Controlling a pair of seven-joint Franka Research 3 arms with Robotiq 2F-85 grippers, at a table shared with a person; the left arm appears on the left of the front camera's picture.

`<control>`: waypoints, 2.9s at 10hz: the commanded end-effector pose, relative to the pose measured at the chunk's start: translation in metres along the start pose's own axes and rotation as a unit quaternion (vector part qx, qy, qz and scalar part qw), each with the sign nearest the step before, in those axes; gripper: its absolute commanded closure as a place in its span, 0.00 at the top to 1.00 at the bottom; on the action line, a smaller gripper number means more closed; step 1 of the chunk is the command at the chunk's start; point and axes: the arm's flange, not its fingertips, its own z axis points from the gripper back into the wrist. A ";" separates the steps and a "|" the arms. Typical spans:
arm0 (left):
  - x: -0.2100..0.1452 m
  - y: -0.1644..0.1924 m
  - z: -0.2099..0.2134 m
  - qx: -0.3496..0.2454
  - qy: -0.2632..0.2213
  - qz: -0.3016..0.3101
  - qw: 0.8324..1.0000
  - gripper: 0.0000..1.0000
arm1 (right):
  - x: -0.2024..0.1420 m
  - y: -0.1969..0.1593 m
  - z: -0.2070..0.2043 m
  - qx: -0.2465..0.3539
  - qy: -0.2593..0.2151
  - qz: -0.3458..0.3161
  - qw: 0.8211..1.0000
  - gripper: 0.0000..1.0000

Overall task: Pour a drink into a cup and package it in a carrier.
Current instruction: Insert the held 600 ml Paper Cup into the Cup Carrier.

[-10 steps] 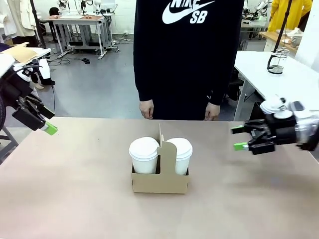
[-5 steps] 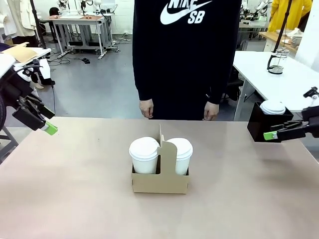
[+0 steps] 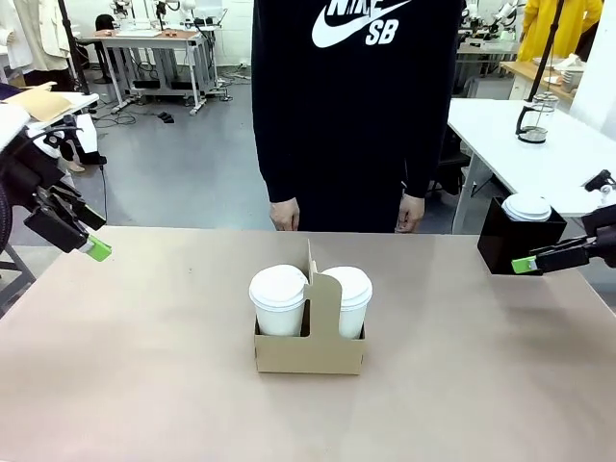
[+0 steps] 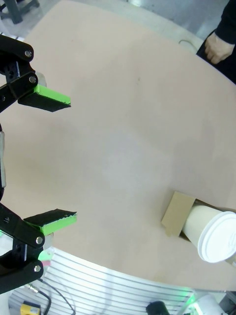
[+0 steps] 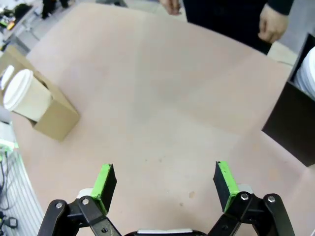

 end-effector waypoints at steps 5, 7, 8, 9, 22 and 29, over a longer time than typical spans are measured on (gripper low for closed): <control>-0.001 0.000 0.001 -0.006 -0.008 -0.002 1.000 1.00 | -0.001 -0.003 0.005 -0.006 -0.002 0.002 1.000 1.00; -0.001 0.000 0.001 -0.006 -0.008 -0.002 1.000 1.00 | -0.001 -0.003 0.005 -0.006 -0.002 0.002 1.000 1.00; -0.001 0.000 0.001 -0.006 -0.008 -0.002 1.000 1.00 | -0.001 -0.003 0.005 -0.006 -0.002 0.002 1.000 1.00; -0.001 0.000 0.001 -0.006 -0.008 -0.002 1.000 1.00 | -0.001 -0.003 0.005 -0.006 -0.002 0.002 1.000 1.00; -0.001 0.000 0.001 -0.006 -0.008 -0.002 1.000 1.00 | -0.001 -0.003 0.005 -0.006 -0.002 0.002 1.000 1.00; -0.001 0.000 0.001 -0.006 -0.008 -0.002 1.000 1.00 | -0.001 -0.003 0.005 -0.006 -0.002 0.002 1.000 1.00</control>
